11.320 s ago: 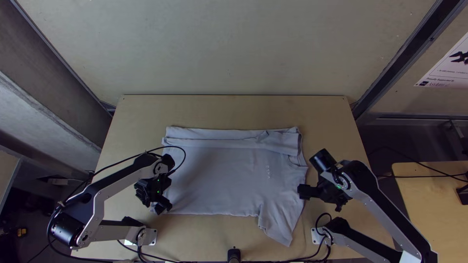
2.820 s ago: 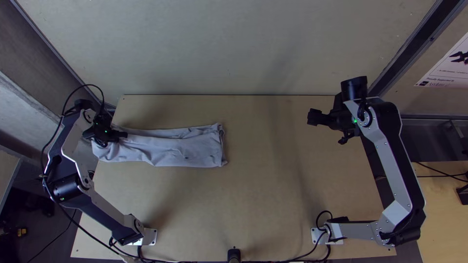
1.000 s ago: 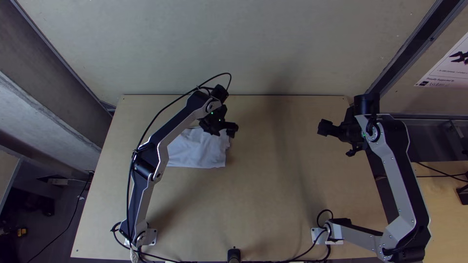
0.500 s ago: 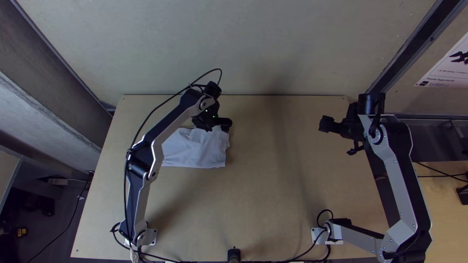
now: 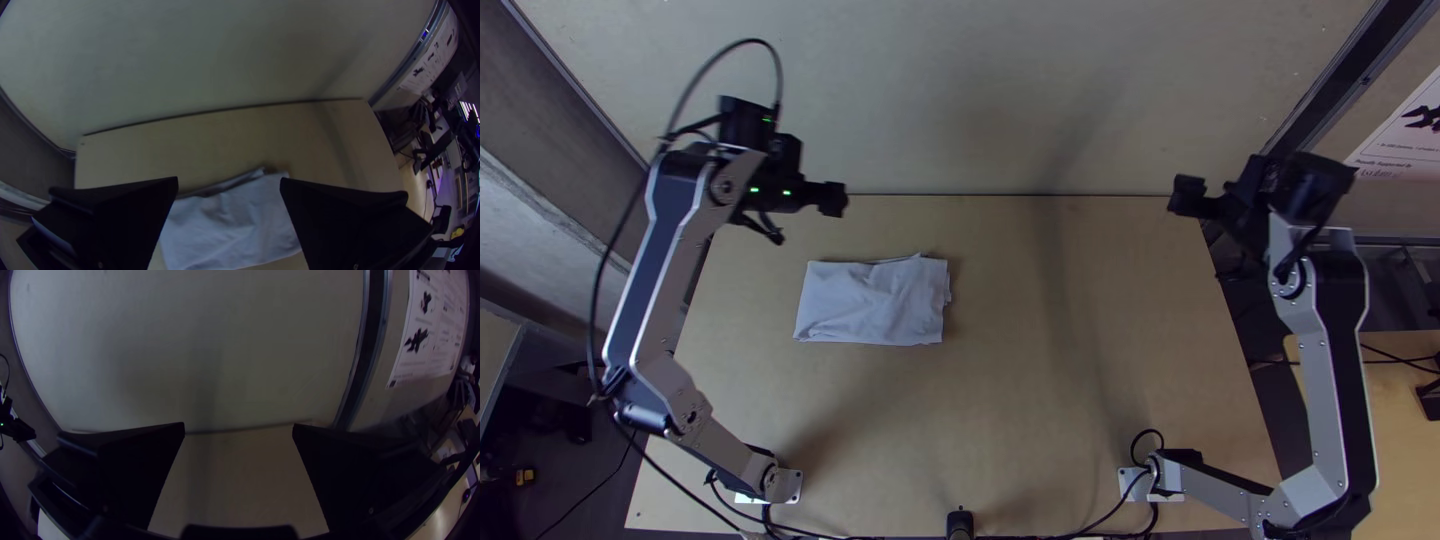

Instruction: Fold the t-shirt

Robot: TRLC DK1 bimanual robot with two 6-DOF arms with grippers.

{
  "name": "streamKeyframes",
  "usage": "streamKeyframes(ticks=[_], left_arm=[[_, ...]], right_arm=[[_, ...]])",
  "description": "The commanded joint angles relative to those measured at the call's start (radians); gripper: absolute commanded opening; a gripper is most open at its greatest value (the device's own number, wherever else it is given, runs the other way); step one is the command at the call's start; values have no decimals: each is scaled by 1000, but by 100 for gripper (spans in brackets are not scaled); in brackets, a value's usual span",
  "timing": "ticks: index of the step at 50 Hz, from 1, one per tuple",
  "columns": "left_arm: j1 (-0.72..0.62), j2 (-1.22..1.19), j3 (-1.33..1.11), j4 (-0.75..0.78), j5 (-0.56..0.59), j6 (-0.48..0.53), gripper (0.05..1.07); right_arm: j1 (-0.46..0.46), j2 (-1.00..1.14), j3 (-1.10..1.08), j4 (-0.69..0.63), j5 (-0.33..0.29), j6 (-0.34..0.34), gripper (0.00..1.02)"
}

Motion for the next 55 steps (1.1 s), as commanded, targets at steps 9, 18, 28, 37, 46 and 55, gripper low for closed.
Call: streamKeyframes(ticks=[9, 18, 28, 37, 46, 55], left_arm=[[179, -233, -121, 117, -3, 110, 103], [268, -391, -210, 222, -8, 139, 103], [378, -659, -513, 533, -9, 159, 103], [381, -867, -763, 671, -8, 139, 103], [449, -1091, -1043, 972, -9, 130, 103], [509, -1232, -1238, 1075, -9, 138, 103]], right_arm=[[-11, -115, 72, 131, 1, -131, 99], [-34, -264, -26, 310, 3, -156, 99], [-45, -468, -238, 534, 3, -203, 99], [-23, -669, -480, 814, -2, -248, 99], [-16, -773, -580, 815, -4, -234, 99], [-16, -881, -695, 809, -4, -219, 99]])
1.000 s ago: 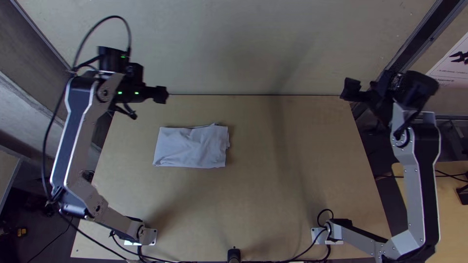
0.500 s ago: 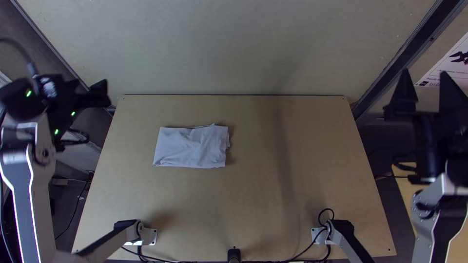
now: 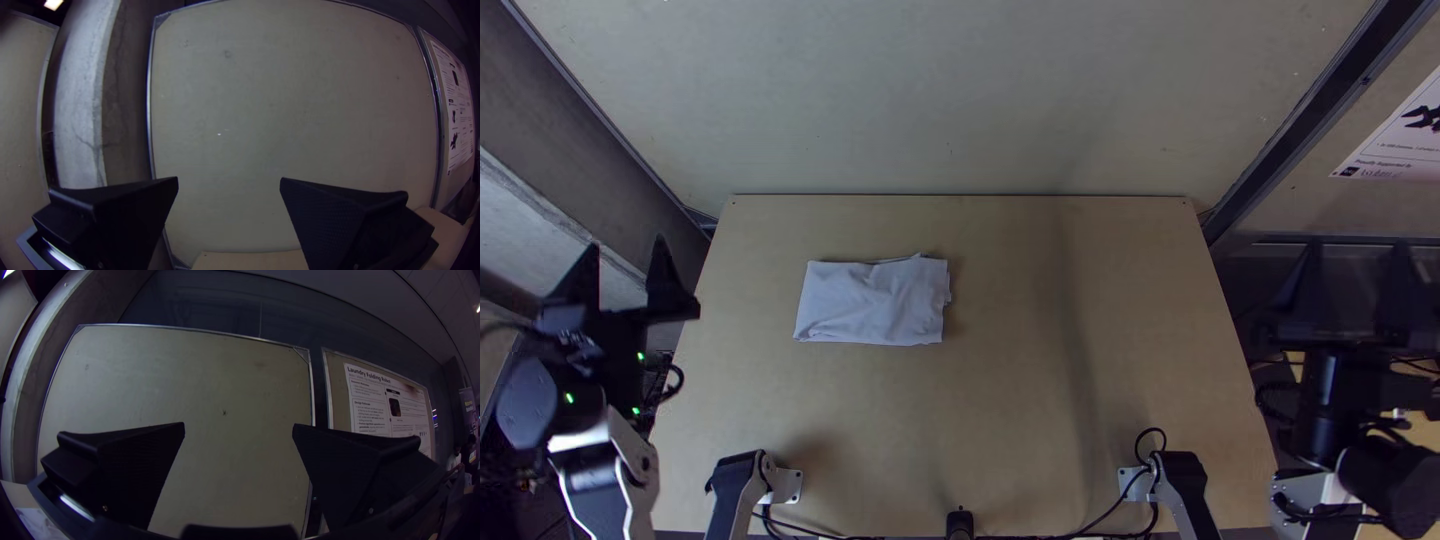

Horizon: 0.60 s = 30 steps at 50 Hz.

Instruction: Fold the t-shirt

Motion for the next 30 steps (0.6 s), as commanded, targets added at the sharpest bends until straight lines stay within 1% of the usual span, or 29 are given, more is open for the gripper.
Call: streamKeyframes(ticks=[1, 5, 14, 22, 24, 27, 30], left_arm=[[28, -86, -107, 63, -1, 0, 103], [32, -141, -177, 84, -1, -8, 103], [34, -287, -375, 126, -1, -51, 103], [22, -396, -529, 130, 1, -52, 103], [22, -427, -555, 134, 13, -54, 103], [9, -465, -596, 140, 18, -66, 103], [8, -493, -637, 150, 18, -77, 103]], right_arm=[[8, -68, -72, -1, -3, 5, 99], [8, -127, -143, -4, -3, 18, 99], [10, -291, -354, -2, -3, 23, 99], [25, -427, -531, 22, -3, 28, 99], [34, -437, -569, 36, -3, 28, 99], [34, -435, -593, 39, -2, 64, 99], [36, -435, -641, 60, -3, 64, 99]])
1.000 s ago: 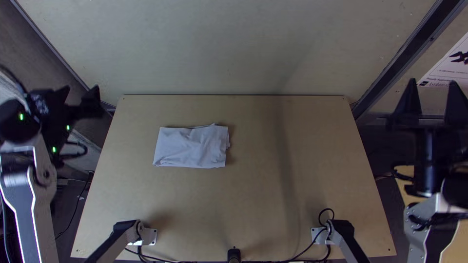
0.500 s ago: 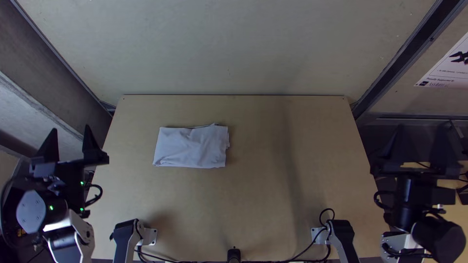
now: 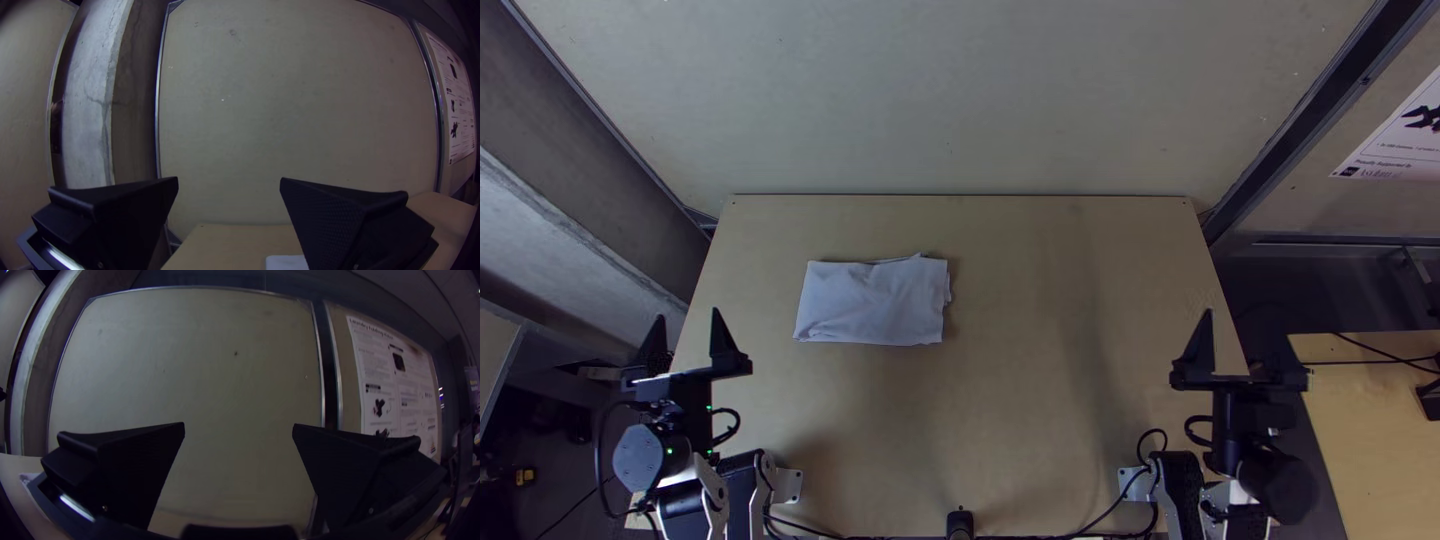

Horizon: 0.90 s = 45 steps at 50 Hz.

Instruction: Fold the t-shirt

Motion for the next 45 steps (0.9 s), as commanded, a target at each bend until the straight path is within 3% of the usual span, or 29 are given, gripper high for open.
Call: streamKeyframes(ticks=[1, 14, 23, 30, 33, 45], left_arm=[[-9, -53, -68, 36, 10, -30, 103], [-19, -53, -209, 82, 14, -56, 103], [-73, -53, -346, 204, 17, -67, 103], [-76, -53, -381, 121, 17, -49, 103], [-78, -51, -376, 60, 8, -29, 103], [-71, -50, -375, 57, -7, -30, 103]], right_arm=[[8, -12, -80, 59, -2, 27, 99], [7, -13, -267, 105, 4, 83, 99], [-12, -13, -347, 34, 15, 163, 99], [-12, -12, -348, -170, 15, 220, 99], [-24, -7, -348, -176, 14, 232, 99], [-41, -9, -348, -174, 14, 225, 99]])
